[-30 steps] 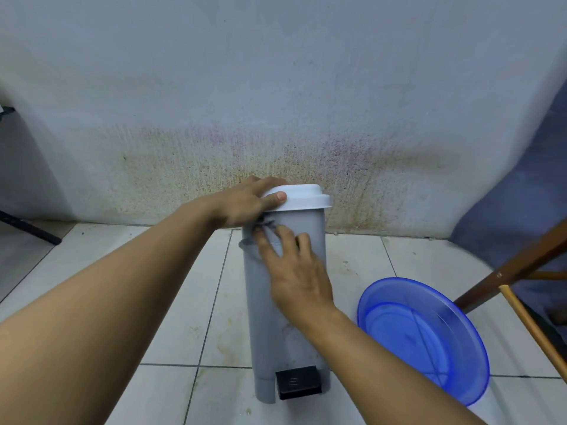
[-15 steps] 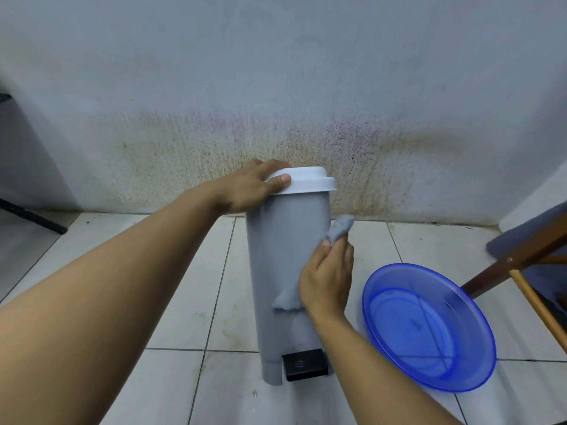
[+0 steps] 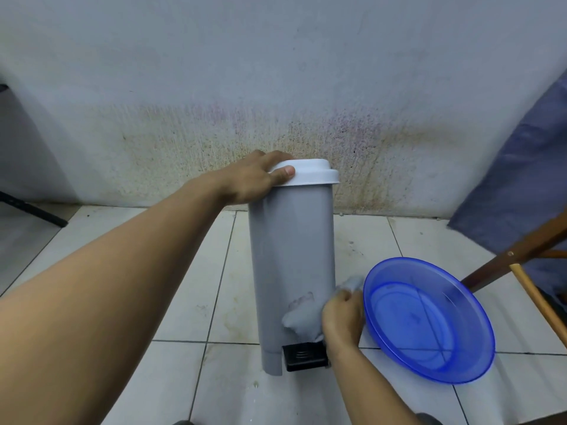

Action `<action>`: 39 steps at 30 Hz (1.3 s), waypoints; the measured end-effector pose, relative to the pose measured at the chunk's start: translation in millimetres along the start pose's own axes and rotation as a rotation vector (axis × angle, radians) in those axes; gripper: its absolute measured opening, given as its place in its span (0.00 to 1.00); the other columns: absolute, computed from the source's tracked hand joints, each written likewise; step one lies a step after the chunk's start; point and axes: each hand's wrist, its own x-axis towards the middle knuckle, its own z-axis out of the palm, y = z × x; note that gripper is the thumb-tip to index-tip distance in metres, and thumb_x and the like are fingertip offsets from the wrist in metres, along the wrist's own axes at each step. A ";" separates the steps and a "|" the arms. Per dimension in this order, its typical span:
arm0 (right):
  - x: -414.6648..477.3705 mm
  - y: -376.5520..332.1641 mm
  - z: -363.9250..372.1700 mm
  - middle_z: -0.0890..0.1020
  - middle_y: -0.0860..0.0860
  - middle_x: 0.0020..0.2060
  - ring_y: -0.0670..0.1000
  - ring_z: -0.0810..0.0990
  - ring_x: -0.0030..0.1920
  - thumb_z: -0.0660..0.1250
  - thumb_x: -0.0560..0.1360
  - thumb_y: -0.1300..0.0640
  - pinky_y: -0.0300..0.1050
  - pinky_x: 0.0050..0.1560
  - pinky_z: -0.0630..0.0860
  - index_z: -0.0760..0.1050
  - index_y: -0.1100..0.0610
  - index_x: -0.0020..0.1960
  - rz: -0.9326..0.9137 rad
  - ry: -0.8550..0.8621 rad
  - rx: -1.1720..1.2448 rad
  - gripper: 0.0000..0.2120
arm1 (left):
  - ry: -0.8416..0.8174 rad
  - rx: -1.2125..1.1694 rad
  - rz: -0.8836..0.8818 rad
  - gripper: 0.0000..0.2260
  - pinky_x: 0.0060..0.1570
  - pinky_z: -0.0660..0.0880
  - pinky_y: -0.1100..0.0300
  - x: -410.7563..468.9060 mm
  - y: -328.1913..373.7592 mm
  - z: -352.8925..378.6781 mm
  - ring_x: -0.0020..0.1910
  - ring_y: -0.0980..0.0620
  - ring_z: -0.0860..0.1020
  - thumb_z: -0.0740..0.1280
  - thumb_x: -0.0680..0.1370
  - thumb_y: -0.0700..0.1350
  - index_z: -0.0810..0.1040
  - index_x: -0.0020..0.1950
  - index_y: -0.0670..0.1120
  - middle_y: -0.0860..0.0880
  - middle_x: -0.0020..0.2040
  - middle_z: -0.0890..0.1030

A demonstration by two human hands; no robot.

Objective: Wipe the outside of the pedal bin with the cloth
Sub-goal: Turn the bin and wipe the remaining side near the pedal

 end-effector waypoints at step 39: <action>-7.1 -50.6 35.5 0.79 0.49 0.63 0.61 0.63 0.76 0.66 0.77 0.51 0.59 0.77 0.52 0.84 0.43 0.51 -2.276 -0.820 -1.596 0.08 | -0.006 0.000 0.048 0.28 0.69 0.68 0.45 7.3 -7.5 -1.5 0.68 0.47 0.72 0.60 0.77 0.72 0.66 0.75 0.63 0.51 0.71 0.71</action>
